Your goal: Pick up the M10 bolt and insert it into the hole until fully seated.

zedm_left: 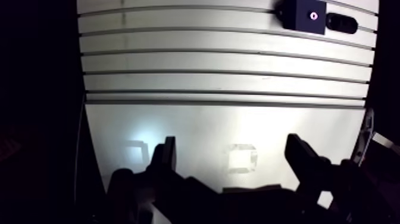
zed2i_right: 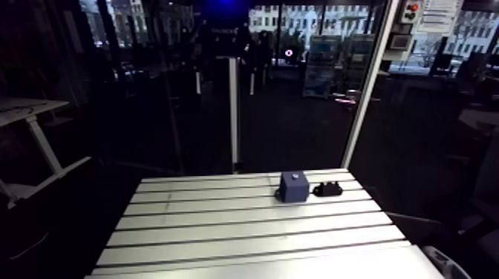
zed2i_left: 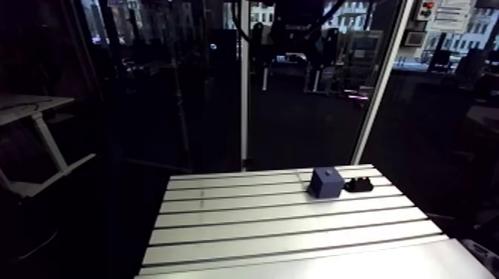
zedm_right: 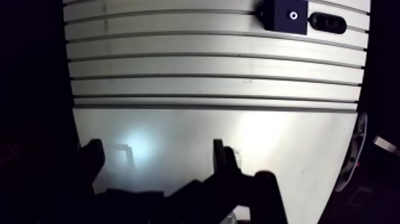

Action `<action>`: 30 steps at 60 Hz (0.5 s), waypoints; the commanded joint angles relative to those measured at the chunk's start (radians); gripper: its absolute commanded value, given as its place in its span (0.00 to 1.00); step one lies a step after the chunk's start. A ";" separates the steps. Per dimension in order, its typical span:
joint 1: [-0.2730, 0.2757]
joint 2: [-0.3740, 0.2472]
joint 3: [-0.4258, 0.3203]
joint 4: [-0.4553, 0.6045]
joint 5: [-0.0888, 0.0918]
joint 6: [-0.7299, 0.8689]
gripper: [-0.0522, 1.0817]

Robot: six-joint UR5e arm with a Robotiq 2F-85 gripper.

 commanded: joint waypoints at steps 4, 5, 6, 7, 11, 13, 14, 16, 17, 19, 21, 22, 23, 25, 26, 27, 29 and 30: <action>0.004 -0.007 0.021 -0.002 -0.005 0.004 0.05; 0.004 -0.007 0.021 -0.002 -0.005 0.004 0.05; 0.005 -0.007 0.026 -0.014 -0.005 0.003 0.05; 0.005 -0.007 0.026 -0.014 -0.005 0.003 0.05; 0.006 -0.009 0.032 -0.032 -0.006 0.001 0.05; 0.006 -0.010 0.034 -0.032 -0.006 0.001 0.05; 0.006 -0.010 0.034 -0.032 -0.006 0.001 0.05; 0.006 -0.010 0.034 -0.032 -0.005 0.001 0.05; 0.006 -0.010 0.034 -0.034 -0.005 0.001 0.05; 0.006 -0.009 0.034 -0.034 -0.004 0.001 0.05; 0.006 -0.008 0.034 -0.035 -0.004 0.001 0.05; 0.006 -0.007 0.033 -0.036 -0.004 0.001 0.05; 0.006 -0.007 0.033 -0.036 -0.004 0.001 0.05; 0.006 -0.006 0.032 -0.036 -0.004 0.001 0.05; 0.006 -0.006 0.031 -0.036 -0.004 0.001 0.05; 0.006 -0.006 0.031 -0.036 -0.004 0.001 0.05; 0.006 -0.006 0.031 -0.036 -0.003 0.001 0.05; 0.006 -0.005 0.031 -0.036 -0.003 0.001 0.05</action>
